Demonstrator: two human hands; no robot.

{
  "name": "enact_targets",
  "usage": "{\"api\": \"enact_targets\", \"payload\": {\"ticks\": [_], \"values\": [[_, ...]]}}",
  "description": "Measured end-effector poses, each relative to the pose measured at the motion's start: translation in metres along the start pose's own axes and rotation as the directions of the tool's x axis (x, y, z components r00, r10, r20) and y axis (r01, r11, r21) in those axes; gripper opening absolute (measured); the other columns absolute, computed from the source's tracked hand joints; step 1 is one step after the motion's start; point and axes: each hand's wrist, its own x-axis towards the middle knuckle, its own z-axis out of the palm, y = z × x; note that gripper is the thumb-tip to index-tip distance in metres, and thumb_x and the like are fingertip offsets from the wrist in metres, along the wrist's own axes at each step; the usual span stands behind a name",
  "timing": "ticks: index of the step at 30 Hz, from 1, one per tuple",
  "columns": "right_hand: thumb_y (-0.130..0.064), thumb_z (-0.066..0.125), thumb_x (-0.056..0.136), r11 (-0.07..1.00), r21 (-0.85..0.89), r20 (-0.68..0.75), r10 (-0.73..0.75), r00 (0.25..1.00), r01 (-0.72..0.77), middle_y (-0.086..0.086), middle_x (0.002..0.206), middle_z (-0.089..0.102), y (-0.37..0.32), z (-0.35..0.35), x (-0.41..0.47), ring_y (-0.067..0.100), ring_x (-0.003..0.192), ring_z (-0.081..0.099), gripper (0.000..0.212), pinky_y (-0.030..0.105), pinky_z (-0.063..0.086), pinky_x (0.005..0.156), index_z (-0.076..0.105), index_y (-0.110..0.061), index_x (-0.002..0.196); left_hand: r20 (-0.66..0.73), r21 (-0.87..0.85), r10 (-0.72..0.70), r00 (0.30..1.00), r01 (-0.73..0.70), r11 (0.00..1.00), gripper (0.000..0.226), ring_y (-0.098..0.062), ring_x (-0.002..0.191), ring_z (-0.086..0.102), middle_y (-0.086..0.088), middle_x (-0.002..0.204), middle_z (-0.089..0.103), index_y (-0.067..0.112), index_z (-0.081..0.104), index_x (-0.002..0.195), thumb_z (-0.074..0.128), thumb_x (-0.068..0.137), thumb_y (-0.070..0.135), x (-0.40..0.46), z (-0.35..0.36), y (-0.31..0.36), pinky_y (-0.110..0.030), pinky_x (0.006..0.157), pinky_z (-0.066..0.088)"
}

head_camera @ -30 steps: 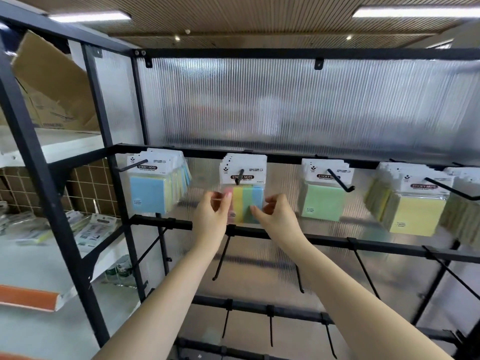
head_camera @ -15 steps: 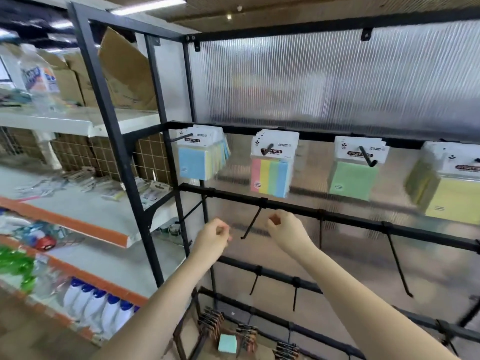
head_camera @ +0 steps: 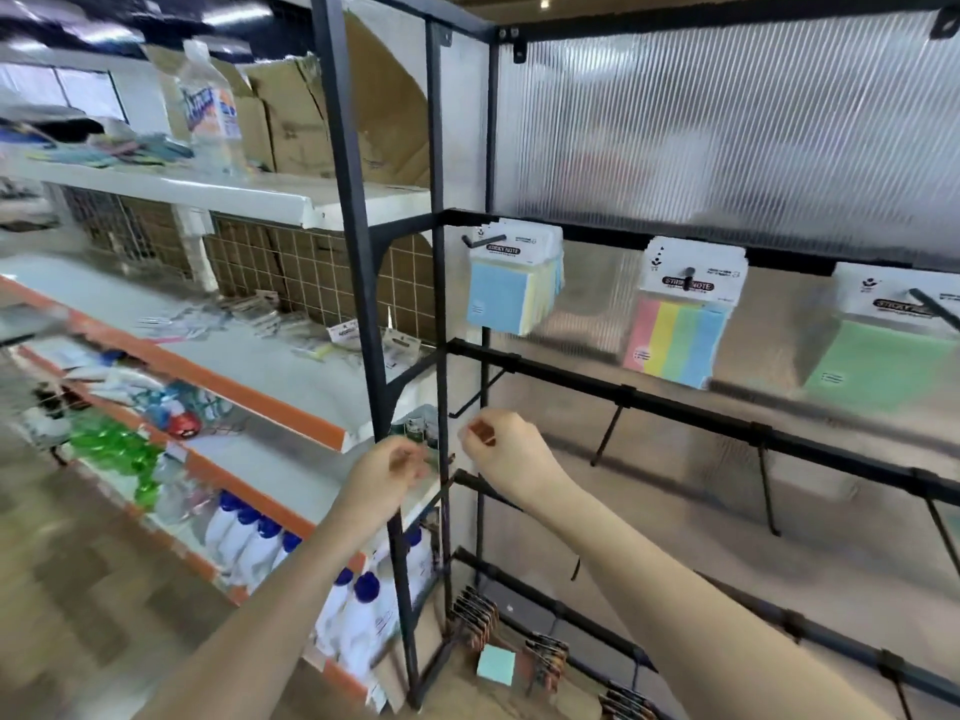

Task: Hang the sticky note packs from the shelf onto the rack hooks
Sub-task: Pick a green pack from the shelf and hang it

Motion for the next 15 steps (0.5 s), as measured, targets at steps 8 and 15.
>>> {"api": "enact_targets", "payload": {"ticks": [8, 15], "values": [[-0.026, 0.052, 0.093, 1.000, 0.011, 0.087, -0.017, 0.996, 0.016, 0.003, 0.082, 0.060, -0.060, 0.100, 0.066, 0.025, 0.077, 0.059, 0.017, 0.030, 0.044, 0.063, 0.059, -0.011, 0.088, 0.049, 0.013, -0.098, 0.994, 0.097, 0.995, 0.018, -0.009, 0.062, 0.058, 0.001, 0.075, 0.066, 0.013, 0.062, 0.090, 0.046, 0.096, 0.008, 0.063, -0.094, -0.078, -0.006, 0.047, 0.038], [-0.027, 0.048, 0.094, 0.998, -0.035, 0.079, 0.062, 0.995, -0.060, 0.002, 0.092, 0.065, -0.095, 0.175, 0.127, 0.020, 0.079, 0.059, 0.019, 0.031, 0.050, 0.068, 0.061, -0.014, 0.098, 0.090, 0.160, -0.105, 0.990, 0.089, 0.983, 0.020, -0.003, 0.065, 0.061, 0.007, 0.080, 0.067, 0.023, 0.060, 0.086, 0.048, 0.092, 0.009, 0.107, -0.168, -0.133, -0.008, 0.048, 0.039]]}}
